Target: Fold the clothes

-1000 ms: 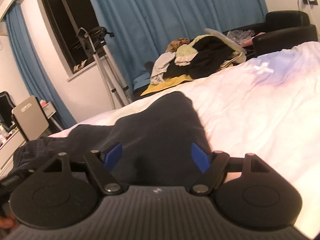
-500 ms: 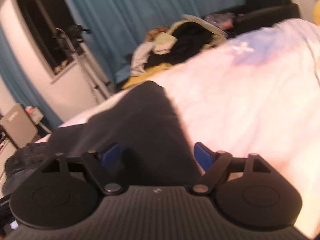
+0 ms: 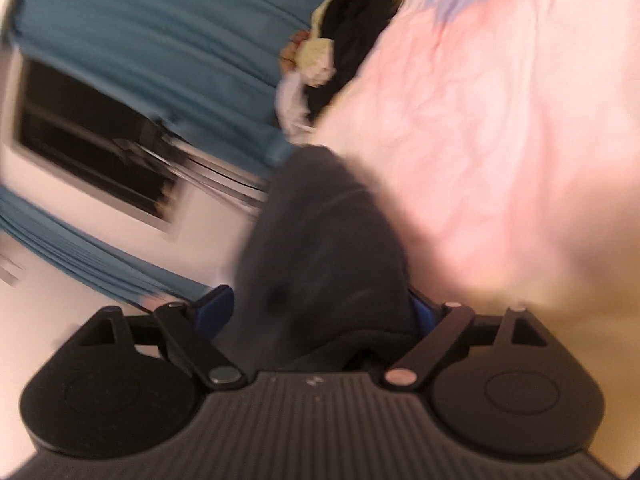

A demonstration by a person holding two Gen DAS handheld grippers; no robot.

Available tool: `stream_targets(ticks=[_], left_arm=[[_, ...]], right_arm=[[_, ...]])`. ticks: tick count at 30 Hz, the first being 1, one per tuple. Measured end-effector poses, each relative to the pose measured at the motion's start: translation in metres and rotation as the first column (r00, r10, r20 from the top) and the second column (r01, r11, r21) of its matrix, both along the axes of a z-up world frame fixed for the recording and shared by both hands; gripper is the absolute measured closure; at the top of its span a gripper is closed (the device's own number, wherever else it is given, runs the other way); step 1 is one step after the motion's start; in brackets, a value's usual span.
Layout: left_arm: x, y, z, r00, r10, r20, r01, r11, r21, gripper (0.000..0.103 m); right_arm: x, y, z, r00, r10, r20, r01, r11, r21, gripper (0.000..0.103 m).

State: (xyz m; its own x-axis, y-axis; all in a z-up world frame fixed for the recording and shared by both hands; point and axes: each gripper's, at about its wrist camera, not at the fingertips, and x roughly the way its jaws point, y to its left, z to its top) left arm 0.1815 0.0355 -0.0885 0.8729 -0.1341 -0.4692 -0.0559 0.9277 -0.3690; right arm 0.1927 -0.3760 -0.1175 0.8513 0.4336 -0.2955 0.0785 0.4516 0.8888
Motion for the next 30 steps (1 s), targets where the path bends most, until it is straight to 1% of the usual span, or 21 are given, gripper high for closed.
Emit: stream_targets(ticks=[2, 3, 5, 6, 7, 9, 11, 13, 15, 17, 18, 19, 20, 21, 22, 23, 24, 25, 26, 28, 30], left_arm=[[0.0, -0.001, -0.001, 1.0, -0.001, 0.0, 0.001, 1.0, 0.007, 0.08], [0.0, -0.002, -0.001, 1.0, -0.001, 0.0, 0.001, 1.0, 0.01, 0.08], [-0.001, -0.003, -0.002, 1.0, 0.0, -0.001, 0.0, 1.0, 0.015, 0.08], [-0.001, -0.003, -0.002, 1.0, -0.001, 0.0, 0.001, 1.0, 0.016, 0.08], [-0.001, -0.003, -0.003, 1.0, -0.003, 0.0, 0.003, 1.0, 0.016, 0.08], [0.0, -0.003, -0.003, 1.0, -0.006, 0.002, 0.006, 1.0, 0.016, 0.079], [-0.001, -0.005, -0.003, 1.0, -0.006, 0.001, 0.006, 1.0, 0.025, 0.078], [0.0, -0.006, -0.003, 1.0, -0.006, 0.001, 0.006, 0.999, 0.033, 0.078], [-0.001, -0.005, -0.003, 1.0, -0.006, 0.001, 0.006, 0.999, 0.034, 0.078], [0.0, -0.004, -0.002, 1.0, -0.007, 0.003, 0.007, 1.0, 0.027, 0.078], [-0.001, -0.003, -0.002, 1.0, -0.006, 0.005, 0.006, 1.0, 0.019, 0.078], [0.0, -0.002, -0.001, 1.0, -0.003, 0.003, 0.003, 1.0, 0.012, 0.078], [0.0, -0.002, -0.001, 1.0, 0.001, 0.002, -0.001, 1.0, 0.006, 0.078], [-0.001, -0.002, -0.001, 1.0, 0.003, 0.0, -0.003, 1.0, 0.002, 0.078], [-0.004, -0.004, 0.0, 1.0, 0.002, 0.011, -0.002, 1.0, 0.012, 0.075], [-0.008, -0.005, 0.001, 1.0, 0.0, 0.022, -0.001, 1.0, 0.022, 0.065], [-0.014, -0.007, 0.002, 0.999, 0.003, 0.037, -0.004, 0.999, 0.046, 0.056], [-0.021, -0.009, 0.003, 0.999, 0.005, 0.053, -0.009, 0.998, 0.07, 0.042], [-0.029, -0.01, 0.006, 0.997, 0.011, 0.073, -0.018, 0.996, 0.086, 0.036], [-0.044, -0.012, 0.012, 0.993, 0.024, 0.115, -0.038, 0.992, 0.119, 0.031], [-0.052, -0.005, 0.02, 0.983, 0.088, 0.163, -0.106, 0.989, 0.107, 0.027]], right_arm=[[-0.004, -0.001, 0.007, 0.996, 0.004, 0.093, -0.01, 0.997, 0.07, 0.014], [-0.005, 0.0, 0.011, 0.987, 0.013, 0.159, -0.03, 0.994, 0.102, 0.014], [-0.004, 0.005, 0.015, 0.971, 0.042, 0.236, -0.076, 0.988, 0.137, 0.014], [-0.003, 0.009, 0.016, 0.97, 0.056, 0.237, -0.084, 0.99, 0.109, 0.014], [-0.002, 0.013, 0.016, 0.977, 0.055, 0.206, -0.069, 0.996, 0.062, 0.013], [0.0, 0.014, 0.006, 0.994, 0.016, 0.106, -0.018, 1.0, 0.017, 0.012], [0.004, 0.012, -0.012, 0.999, -0.015, -0.033, 0.015, 1.0, 0.003, 0.012], [0.006, 0.011, -0.026, 0.996, -0.029, -0.079, 0.027, 0.999, -0.016, 0.014], [0.009, 0.018, -0.022, 0.998, -0.017, -0.058, 0.015, 0.999, -0.049, 0.016], [0.009, 0.025, -0.009, 0.998, 0.027, 0.055, -0.027, 1.0, -0.006, 0.026], [0.008, 0.028, -0.001, 0.991, 0.049, 0.124, -0.051, 0.998, 0.019, 0.027], [0.008, 0.028, 0.003, 0.985, 0.056, 0.161, -0.064, 0.997, 0.041, 0.028], [0.009, 0.031, 0.006, 0.984, 0.061, 0.169, -0.068, 0.997, 0.036, 0.038], [0.01, 0.032, 0.004, 0.99, 0.053, 0.132, -0.054, 0.999, 0.002, 0.049], [0.011, 0.032, 0.003, 0.995, 0.044, 0.094, -0.041, 0.999, -0.034, 0.066], [0.012, 0.031, -0.003, 0.999, 0.017, 0.043, -0.015, 0.999, -0.044, 0.071], [0.012, 0.029, -0.007, 1.0, -0.003, 0.017, 0.004, 0.999, -0.039, 0.073], [0.01, 0.026, -0.009, 1.0, -0.015, 0.015, 0.016, 0.999, -0.039, 0.076], [0.008, 0.028, 0.0, 0.999, -0.018, 0.032, 0.021, 0.996, -0.085, 0.077], [0.004, 0.031, 0.015, 0.997, -0.021, 0.071, 0.032, 0.987, -0.156, 0.081], [-0.002, 0.029, 0.026, 0.995, -0.035, 0.096, 0.049, 0.987, -0.15, 0.082]])
